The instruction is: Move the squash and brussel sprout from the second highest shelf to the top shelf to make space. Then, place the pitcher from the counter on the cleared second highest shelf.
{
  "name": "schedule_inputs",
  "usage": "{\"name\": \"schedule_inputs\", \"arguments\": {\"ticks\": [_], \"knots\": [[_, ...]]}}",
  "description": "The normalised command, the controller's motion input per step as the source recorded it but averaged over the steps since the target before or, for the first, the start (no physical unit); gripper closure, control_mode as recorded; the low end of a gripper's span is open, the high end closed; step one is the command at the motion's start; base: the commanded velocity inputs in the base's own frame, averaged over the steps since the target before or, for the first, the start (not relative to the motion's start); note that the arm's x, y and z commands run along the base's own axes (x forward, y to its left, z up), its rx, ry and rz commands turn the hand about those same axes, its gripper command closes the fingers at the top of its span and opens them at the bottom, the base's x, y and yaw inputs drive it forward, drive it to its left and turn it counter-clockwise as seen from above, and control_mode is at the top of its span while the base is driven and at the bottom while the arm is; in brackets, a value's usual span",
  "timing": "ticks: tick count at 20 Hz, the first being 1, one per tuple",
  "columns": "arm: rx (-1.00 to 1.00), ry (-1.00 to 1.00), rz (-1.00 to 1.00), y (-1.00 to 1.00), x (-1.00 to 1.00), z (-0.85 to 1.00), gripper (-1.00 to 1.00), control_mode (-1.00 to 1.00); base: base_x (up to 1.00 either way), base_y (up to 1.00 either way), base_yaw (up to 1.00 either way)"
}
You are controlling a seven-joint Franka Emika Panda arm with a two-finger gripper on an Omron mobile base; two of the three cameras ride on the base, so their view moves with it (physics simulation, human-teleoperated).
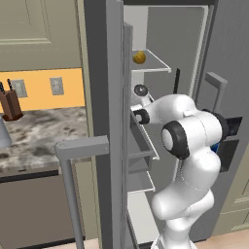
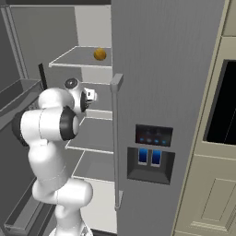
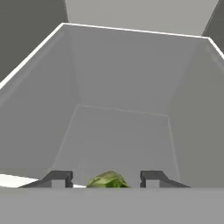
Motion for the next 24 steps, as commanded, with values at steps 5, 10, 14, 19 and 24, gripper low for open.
{"name": "schedule_inputs", "arguments": {"ticks": [5,10,14,19,24], "knots": [[0.00,0.01,-0.11,-0.28,-0.61,0.56,1.00,-1.00,0.00,0.00,0.00],[0.00,0.00,-0.11,-0.54,-0.58,0.50,1.00,-1.00,0.00,0.00,0.00],[0.00,0.00,0.00,-0.20,-0.72,0.55,1.00,-1.00,0.00,0.00,0.00],[0.00,0.00,0.02,0.00,-0.48,0.80,1.00,-1.00,0.00,0.00,0.00],[0.00,-0.13,0.06,0.02,-0.09,0.73,1.00,-1.00,0.00,0.00,0.00]]}}
